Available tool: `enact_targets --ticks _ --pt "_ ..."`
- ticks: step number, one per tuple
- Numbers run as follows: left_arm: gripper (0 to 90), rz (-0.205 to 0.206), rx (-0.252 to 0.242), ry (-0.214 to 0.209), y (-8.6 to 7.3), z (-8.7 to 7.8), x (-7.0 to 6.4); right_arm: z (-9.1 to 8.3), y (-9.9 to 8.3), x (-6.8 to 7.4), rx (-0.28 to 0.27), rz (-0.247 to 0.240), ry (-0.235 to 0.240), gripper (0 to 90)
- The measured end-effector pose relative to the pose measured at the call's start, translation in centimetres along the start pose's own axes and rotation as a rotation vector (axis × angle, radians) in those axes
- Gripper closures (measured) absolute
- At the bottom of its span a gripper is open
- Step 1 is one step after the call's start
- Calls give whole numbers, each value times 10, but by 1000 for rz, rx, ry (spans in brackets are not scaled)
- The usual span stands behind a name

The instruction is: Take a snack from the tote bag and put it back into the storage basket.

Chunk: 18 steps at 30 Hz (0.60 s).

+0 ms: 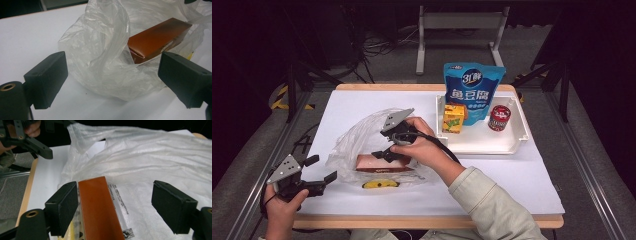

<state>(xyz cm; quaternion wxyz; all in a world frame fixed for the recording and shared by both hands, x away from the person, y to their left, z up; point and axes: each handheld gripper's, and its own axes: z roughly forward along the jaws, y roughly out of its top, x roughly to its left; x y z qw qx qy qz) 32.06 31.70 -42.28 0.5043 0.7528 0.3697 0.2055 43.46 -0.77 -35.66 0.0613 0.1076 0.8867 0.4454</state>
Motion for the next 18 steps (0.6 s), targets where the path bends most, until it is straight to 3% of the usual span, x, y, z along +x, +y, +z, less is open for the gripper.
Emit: enact_targets --ticks 18 --pt "97 0 -1 1 0 0 0 21 -25 -5 100 18 27 206"
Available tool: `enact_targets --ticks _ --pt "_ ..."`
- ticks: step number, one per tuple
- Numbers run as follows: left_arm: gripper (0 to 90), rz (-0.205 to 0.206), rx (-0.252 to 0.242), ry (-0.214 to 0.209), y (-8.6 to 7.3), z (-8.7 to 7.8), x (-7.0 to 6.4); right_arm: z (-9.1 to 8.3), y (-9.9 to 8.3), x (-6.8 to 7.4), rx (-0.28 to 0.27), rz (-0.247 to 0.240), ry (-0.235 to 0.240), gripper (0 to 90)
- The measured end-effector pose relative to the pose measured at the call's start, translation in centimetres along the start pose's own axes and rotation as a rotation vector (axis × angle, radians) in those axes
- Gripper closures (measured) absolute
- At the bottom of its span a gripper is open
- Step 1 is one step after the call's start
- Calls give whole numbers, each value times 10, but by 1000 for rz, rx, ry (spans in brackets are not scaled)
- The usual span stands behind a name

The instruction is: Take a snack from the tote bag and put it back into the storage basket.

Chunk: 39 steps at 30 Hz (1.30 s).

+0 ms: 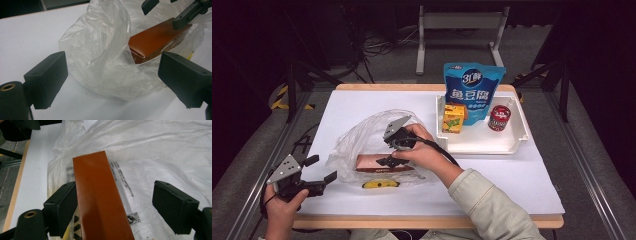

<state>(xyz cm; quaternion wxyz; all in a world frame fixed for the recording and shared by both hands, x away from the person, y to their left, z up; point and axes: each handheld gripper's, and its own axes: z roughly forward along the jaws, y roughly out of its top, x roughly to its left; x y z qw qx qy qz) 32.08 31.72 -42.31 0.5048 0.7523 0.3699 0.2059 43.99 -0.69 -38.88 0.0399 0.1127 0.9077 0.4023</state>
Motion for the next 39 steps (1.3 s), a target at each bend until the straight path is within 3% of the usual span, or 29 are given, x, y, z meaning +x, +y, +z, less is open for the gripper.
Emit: enact_targets --ticks 21,39 --pt "97 -3 -1 -3 0 0 0 17 -10 4 101 -12 38 178" --pt "97 -5 -4 -6 0 0 1 27 -15 2 178 -45 30 198"
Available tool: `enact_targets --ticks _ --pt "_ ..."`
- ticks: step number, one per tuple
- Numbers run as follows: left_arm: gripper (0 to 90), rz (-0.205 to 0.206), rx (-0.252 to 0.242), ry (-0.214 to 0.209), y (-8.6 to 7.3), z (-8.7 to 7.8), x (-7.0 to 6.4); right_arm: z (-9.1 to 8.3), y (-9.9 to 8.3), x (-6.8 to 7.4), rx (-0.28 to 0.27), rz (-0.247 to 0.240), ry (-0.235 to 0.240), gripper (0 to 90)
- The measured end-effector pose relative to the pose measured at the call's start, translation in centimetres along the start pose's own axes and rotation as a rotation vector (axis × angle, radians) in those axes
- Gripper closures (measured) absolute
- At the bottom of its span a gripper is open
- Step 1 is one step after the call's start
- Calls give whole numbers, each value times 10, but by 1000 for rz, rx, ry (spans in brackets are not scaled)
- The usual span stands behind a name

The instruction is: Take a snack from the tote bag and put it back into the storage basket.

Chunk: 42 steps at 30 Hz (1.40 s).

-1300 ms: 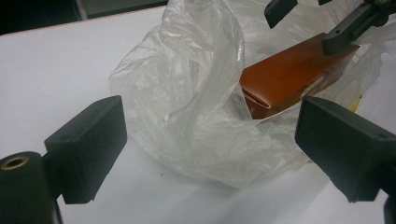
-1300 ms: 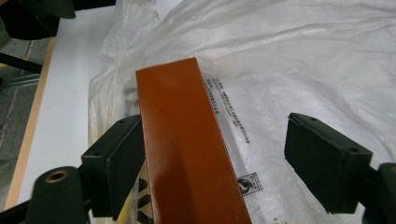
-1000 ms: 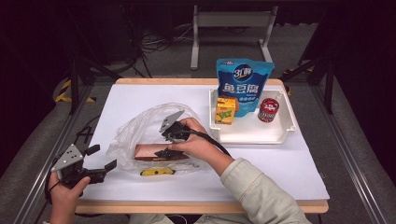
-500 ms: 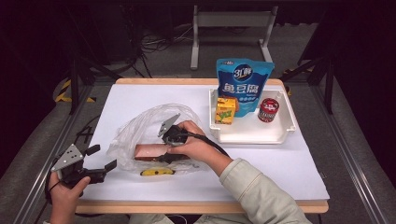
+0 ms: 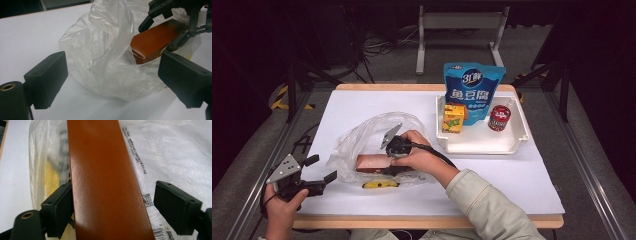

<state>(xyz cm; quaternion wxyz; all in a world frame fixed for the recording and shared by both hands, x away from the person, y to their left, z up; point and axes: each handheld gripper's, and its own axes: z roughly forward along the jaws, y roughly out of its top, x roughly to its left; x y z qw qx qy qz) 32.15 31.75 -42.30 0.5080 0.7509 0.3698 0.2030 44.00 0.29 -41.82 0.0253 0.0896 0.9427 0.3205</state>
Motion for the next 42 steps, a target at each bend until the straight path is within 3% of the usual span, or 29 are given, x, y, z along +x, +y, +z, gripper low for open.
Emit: enact_targets --ticks 4,12,17,32,42 --pt "97 1 2 2 0 0 0 1 0 0 11 -8 7 218" --pt "98 1 1 2 0 0 0 1 2 1 53 -76 17 402" --pt "97 1 2 3 0 0 0 -1 4 3 60 -93 7 412" --pt "98 0 1 3 0 0 0 -25 15 8 -51 -104 -23 420" --pt "98 0 0 3 0 1 0 -44 25 10 -145 -73 -25 418"
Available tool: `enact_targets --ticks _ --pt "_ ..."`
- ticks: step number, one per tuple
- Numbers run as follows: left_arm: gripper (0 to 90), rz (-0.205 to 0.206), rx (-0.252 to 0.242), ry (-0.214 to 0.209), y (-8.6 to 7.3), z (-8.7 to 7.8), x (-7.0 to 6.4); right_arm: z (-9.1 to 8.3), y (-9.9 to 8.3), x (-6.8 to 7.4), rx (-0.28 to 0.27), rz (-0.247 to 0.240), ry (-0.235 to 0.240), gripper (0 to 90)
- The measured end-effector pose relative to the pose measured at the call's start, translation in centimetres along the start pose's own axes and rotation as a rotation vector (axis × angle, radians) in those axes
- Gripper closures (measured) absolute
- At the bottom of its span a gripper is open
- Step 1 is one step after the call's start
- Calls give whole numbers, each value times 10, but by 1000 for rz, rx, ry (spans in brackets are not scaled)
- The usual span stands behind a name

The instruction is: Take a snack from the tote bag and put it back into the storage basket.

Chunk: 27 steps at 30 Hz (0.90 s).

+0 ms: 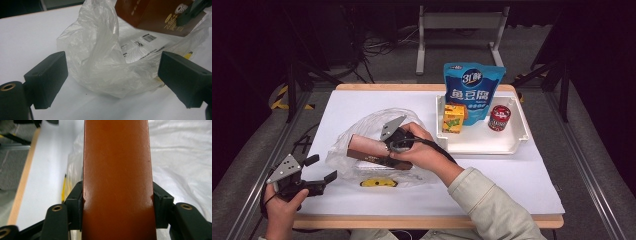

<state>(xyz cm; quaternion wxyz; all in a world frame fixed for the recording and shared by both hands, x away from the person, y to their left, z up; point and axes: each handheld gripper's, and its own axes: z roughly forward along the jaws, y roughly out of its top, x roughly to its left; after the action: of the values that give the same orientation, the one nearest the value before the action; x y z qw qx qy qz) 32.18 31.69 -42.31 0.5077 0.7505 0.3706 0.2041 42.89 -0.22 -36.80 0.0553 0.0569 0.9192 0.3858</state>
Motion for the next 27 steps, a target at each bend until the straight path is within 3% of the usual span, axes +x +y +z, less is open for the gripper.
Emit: enact_targets --ticks 7,27 --pt "98 1 1 0 0 0 0 -9 8 2 -33 -16 -21 419" --pt "98 1 0 -2 0 0 0 -28 30 5 -103 -26 -25 418"
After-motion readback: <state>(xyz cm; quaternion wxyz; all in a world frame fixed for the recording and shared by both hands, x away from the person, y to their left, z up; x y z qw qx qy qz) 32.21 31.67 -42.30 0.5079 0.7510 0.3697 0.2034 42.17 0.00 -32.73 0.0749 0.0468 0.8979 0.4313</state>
